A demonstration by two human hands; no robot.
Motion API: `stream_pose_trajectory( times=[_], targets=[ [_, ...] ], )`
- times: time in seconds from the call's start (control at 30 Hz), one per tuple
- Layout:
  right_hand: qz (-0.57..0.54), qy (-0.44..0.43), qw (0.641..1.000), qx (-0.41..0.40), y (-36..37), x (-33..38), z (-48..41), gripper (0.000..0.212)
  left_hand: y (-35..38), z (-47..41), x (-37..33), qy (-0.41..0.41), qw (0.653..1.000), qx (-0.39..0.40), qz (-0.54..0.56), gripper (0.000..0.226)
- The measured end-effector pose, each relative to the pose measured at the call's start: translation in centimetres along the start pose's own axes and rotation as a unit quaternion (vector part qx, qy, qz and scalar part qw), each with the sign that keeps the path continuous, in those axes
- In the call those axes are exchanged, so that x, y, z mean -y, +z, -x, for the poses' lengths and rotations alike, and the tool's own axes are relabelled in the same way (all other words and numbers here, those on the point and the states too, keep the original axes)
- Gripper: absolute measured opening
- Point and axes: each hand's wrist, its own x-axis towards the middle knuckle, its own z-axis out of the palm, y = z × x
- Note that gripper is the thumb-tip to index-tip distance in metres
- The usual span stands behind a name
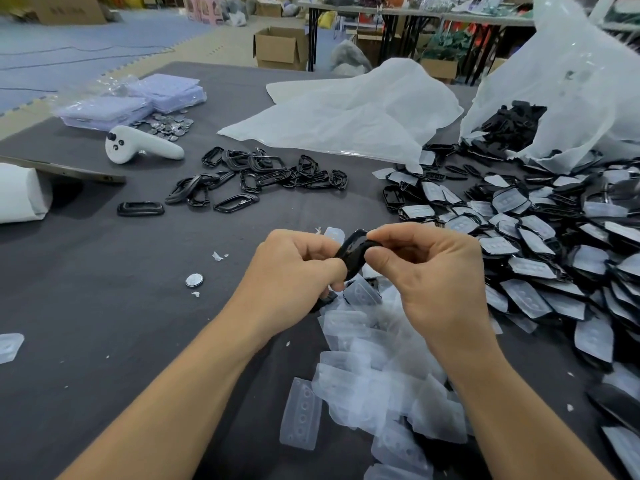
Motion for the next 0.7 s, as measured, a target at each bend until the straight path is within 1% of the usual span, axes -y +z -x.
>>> stream_pose_trajectory(
  times=[0.07,0.13,0.2,0.23,0.27,0.33,0.4,0.47,0.57,0.63,0.7],
  targets=[
    [-0.043,0.032,0.998,-0.021,-0.1,0.1,-0.1,0.028,-0.1,-0.1,0.1,0.001,0.999,-0.031,0.007,0.021],
    [-0.086,0.07,0.991,-0.08,-0.7,0.1,-0.5,0.026,-0.5,-0.3,0.1,0.0,0.997,-0.056,0.047,0.023],
    [-0.079,0.096,0.984,-0.127,-1.3,0.0,-1.0,0.027,-0.9,-0.4,0.0,0.001,0.996,-0.046,0.082,0.023],
    [-0.07,0.11,0.983,-0.129,-1.4,0.0,-1.1,0.026,-1.0,-0.3,-0.1,0.005,0.996,-0.03,0.085,0.022],
    [-0.074,0.128,0.983,-0.111,-1.3,0.0,-1.1,0.026,-1.0,-0.2,-0.2,0.009,0.997,-0.008,0.078,0.02],
    [-0.123,0.17,0.977,-0.038,-0.9,0.3,-0.8,0.026,-0.7,-0.1,-0.2,0.015,0.999,0.031,0.029,0.019],
    [-0.183,0.212,0.96,0.022,-0.7,0.5,-0.7,0.03,-0.5,-0.1,0.0,0.014,0.999,0.039,-0.007,0.02],
    [-0.216,0.242,0.945,0.046,-1.1,0.7,-0.8,0.038,-0.5,-0.2,0.1,0.009,1.0,0.028,-0.001,0.021],
    [-0.231,0.253,0.937,0.067,-1.4,0.8,-0.9,0.038,-0.4,-0.3,0.1,0.009,1.0,0.016,0.012,0.018],
    [-0.244,0.248,0.934,0.083,-1.4,0.7,-0.8,0.035,-0.3,-0.3,0.1,0.016,1.0,0.009,0.008,0.021],
    [-0.238,0.245,0.935,0.098,-1.2,0.6,-0.8,0.026,-0.4,-0.2,0.1,0.021,1.0,-0.002,-0.006,0.024]
  ],
)
